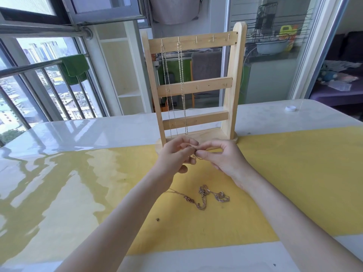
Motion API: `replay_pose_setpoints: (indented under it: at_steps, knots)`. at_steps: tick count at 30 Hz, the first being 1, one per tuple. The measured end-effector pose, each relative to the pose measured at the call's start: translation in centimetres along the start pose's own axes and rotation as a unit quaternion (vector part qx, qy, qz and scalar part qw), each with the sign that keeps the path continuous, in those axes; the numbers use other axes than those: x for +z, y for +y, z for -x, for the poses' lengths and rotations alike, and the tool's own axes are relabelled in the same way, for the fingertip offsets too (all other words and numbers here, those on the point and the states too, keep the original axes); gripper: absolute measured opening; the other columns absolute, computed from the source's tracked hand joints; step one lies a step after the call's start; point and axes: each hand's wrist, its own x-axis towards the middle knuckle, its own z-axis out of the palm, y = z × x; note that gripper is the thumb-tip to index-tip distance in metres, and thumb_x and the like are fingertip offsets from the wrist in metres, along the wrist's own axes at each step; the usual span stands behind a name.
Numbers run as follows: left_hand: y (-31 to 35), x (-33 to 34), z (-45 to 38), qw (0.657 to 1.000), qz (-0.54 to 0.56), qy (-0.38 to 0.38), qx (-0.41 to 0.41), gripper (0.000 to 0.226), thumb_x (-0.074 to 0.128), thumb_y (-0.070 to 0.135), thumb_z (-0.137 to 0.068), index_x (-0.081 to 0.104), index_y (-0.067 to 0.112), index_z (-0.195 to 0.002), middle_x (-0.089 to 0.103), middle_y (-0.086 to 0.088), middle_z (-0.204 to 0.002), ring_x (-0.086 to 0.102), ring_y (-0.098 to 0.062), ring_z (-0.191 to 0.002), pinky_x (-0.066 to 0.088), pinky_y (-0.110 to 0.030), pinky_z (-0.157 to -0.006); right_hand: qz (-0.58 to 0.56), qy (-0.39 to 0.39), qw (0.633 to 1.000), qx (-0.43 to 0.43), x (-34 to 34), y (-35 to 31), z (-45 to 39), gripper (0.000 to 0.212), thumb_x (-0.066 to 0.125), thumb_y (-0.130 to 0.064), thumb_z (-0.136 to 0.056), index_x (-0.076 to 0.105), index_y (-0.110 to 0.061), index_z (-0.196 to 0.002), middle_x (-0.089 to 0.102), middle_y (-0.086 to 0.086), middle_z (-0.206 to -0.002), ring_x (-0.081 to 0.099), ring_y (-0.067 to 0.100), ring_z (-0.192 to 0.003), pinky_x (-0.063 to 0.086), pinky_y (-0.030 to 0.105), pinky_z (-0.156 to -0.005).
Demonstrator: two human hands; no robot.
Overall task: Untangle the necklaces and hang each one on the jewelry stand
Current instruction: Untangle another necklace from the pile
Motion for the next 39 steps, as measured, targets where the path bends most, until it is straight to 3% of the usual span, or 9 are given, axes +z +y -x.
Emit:
replay_pose_setpoints:
  at_steps: [5, 10, 14, 18, 20, 25, 31, 35, 39]
  knots:
    - [-0.1, 0.2, 0.1, 1.000, -0.002, -0.007, 0.000, 0.017, 0.047, 0.002, -0.096, 0.056, 0.014, -0.088, 0.055, -0.002, -0.075, 0.057, -0.005, -0.052, 0.030, -0.013, -0.039, 0.062, 0.011, 0.998, -0.008, 0.0, 0.3, -0.4, 0.011, 0.075, -0.019, -0.080, 0.068, -0.021, -0.072, 0.054, 0.002, -0.062, 0.040, 0.010, -0.050, 0.035, 0.020, -0.051]
    - [0.0, -0.4, -0.2, 0.978, 0.168, 0.001, -0.124, 0.012, 0.052, 0.001, -0.093, 0.057, 0.011, -0.090, 0.054, -0.001, -0.075, 0.056, -0.006, -0.052, 0.030, -0.011, -0.036, 0.047, 0.042, 0.996, -0.066, 0.1, 0.4, -0.4, 0.021, 0.069, -0.008, -0.082, 0.060, -0.018, -0.065, 0.052, -0.009, -0.079, 0.040, 0.010, -0.055, 0.033, 0.016, -0.048]
    - [-0.4, 0.1, -0.2, 0.964, 0.189, -0.065, -0.177, 0.004, 0.054, 0.004, -0.093, 0.058, 0.005, -0.094, 0.051, -0.006, -0.071, 0.048, -0.005, -0.048, 0.037, -0.010, -0.040, -0.104, 0.024, 0.994, 0.012, 0.4, 0.5, -0.2, 0.019, 0.058, -0.002, -0.086, 0.055, -0.014, -0.071, 0.048, -0.011, -0.056, 0.035, 0.008, -0.050, 0.025, 0.015, -0.037]
    - [-0.2, 0.5, -0.1, 0.973, 0.127, -0.112, -0.160, 0.007, 0.056, 0.008, -0.093, 0.062, 0.007, -0.096, 0.045, -0.001, -0.071, 0.043, -0.006, -0.055, 0.037, -0.013, -0.043, -0.257, 0.006, 0.962, 0.092, 0.4, 0.2, -0.3, 0.013, 0.049, -0.010, -0.085, 0.047, -0.011, -0.072, 0.056, -0.004, -0.059, 0.032, 0.014, -0.057, 0.017, 0.017, -0.035]
    - [-0.1, 0.4, 0.0, 0.982, 0.068, -0.114, -0.136, 0.010, 0.057, 0.013, -0.092, 0.064, 0.009, -0.098, 0.046, 0.002, -0.071, 0.044, -0.006, -0.059, 0.040, -0.015, -0.049, -0.254, -0.008, 0.960, 0.116, 0.4, 0.2, -0.2, 0.020, 0.039, -0.009, -0.090, 0.044, -0.012, -0.072, 0.057, -0.002, -0.062, 0.030, 0.011, -0.051, 0.015, 0.018, -0.037]
    - [-0.4, 0.2, 0.2, 0.995, -0.044, -0.045, -0.081, 0.012, 0.062, 0.025, -0.091, 0.063, 0.017, -0.082, 0.046, 0.007, -0.063, 0.043, -0.002, -0.051, 0.037, -0.013, -0.048, -0.217, -0.027, 0.970, 0.111, 0.8, 0.3, -0.1, 0.012, 0.048, -0.010, -0.095, 0.049, -0.010, -0.083, 0.052, 0.002, -0.075, 0.033, 0.008, -0.045, 0.015, 0.018, -0.036]
    - [-0.5, 0.1, 0.0, 0.997, 0.024, -0.006, -0.075, 0.014, 0.056, 0.023, -0.095, 0.059, 0.020, -0.081, 0.058, 0.005, -0.078, 0.051, -0.007, -0.062, 0.044, -0.017, -0.053, -0.186, -0.045, 0.977, 0.097, 0.4, 0.6, -0.1, 0.011, 0.052, -0.009, -0.095, 0.060, -0.003, -0.098, 0.060, 0.003, -0.082, 0.037, 0.006, -0.043, 0.021, 0.015, -0.035]
    - [-0.7, -0.3, -0.3, 0.990, 0.098, 0.000, -0.099, 0.013, 0.055, 0.019, -0.095, 0.060, 0.017, -0.083, 0.060, 0.002, -0.075, 0.055, -0.009, -0.070, 0.047, -0.019, -0.058, -0.125, -0.074, 0.985, 0.089, 0.2, 0.6, 0.1, 0.017, 0.060, -0.009, -0.089, 0.065, 0.001, -0.103, 0.064, -0.004, -0.066, 0.033, 0.005, -0.044, 0.024, 0.013, -0.037]
    - [-1.3, -0.2, -0.5, 0.997, 0.011, 0.061, -0.038, 0.010, 0.059, 0.014, -0.092, 0.060, 0.014, -0.082, 0.063, 0.003, -0.075, 0.055, -0.006, -0.067, 0.046, -0.014, -0.052, -0.104, -0.025, 0.989, 0.098, 0.5, 0.4, -0.1, 0.002, 0.060, -0.005, -0.089, 0.062, -0.007, -0.089, 0.059, -0.002, -0.065, 0.028, 0.005, -0.040, 0.020, 0.014, -0.035]
